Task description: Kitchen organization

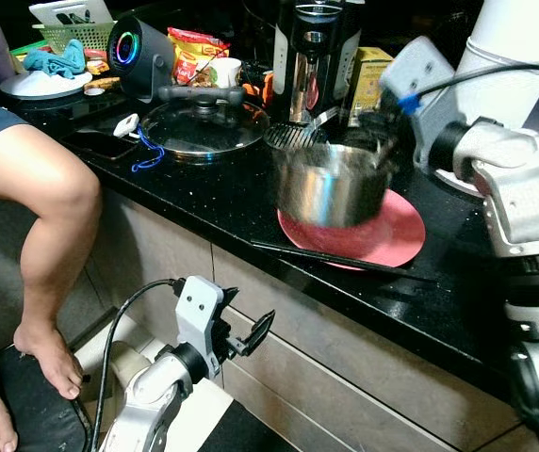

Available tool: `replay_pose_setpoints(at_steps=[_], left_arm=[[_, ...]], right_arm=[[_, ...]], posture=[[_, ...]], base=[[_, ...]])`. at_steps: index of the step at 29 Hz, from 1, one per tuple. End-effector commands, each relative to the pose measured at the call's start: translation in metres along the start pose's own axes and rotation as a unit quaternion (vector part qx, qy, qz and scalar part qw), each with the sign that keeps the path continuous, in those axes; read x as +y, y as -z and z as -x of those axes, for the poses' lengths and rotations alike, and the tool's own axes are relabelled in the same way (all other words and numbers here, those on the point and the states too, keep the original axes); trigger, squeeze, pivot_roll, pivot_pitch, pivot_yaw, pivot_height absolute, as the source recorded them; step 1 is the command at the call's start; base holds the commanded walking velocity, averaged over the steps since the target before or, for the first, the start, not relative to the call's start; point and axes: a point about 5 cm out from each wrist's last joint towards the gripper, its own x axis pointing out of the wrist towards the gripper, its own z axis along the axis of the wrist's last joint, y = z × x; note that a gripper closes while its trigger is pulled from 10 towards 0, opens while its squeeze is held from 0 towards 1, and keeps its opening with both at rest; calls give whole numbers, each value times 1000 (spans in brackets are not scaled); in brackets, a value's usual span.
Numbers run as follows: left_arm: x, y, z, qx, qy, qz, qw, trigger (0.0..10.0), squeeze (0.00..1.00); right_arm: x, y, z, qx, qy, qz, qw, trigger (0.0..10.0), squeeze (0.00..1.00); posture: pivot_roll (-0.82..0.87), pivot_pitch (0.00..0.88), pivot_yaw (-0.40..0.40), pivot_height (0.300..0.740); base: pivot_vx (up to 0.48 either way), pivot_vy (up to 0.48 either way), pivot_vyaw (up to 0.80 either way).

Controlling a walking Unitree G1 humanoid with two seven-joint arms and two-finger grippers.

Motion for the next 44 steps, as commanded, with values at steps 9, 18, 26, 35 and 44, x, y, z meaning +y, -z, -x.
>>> replay_pose_setpoints(at_steps=[9, 18, 26, 35, 44], left_arm=[[2, 1, 1, 4, -3, 1, 1000, 10000, 0], [-22, -3, 1, 10, 100, 9, 995, 10000, 0], [-41, -4, 3, 18, 161, 3, 987, 10000, 0], [-40, -6, 4, 21, 162, 5, 987, 10000, 0], [-41, -6, 4, 22, 163, 2, 986, 10000, 0]], right_arm=[[-44, -10, 20, -88, 215, -80, 969, 0, 0], [-69, -4, 43, -98, 340, -64, 933, 10000, 0], [-76, 0, 50, -77, 367, -36, 926, 10000, 0], [-79, 5, 55, -34, 391, 53, 918, 10000, 0], [-80, 8, 57, -8, 398, 100, 912, 10000, 0]], posture=[[17, 0, -21, 740], [11, 0, -14, 740], [9, 0, -11, 740], [9, 0, -10, 740], [6, 0, -11, 740]], base=[[0, 0, 0], [0, 0, 0], [0, 0, -279], [0, 0, -738], [0, 0, -324]])
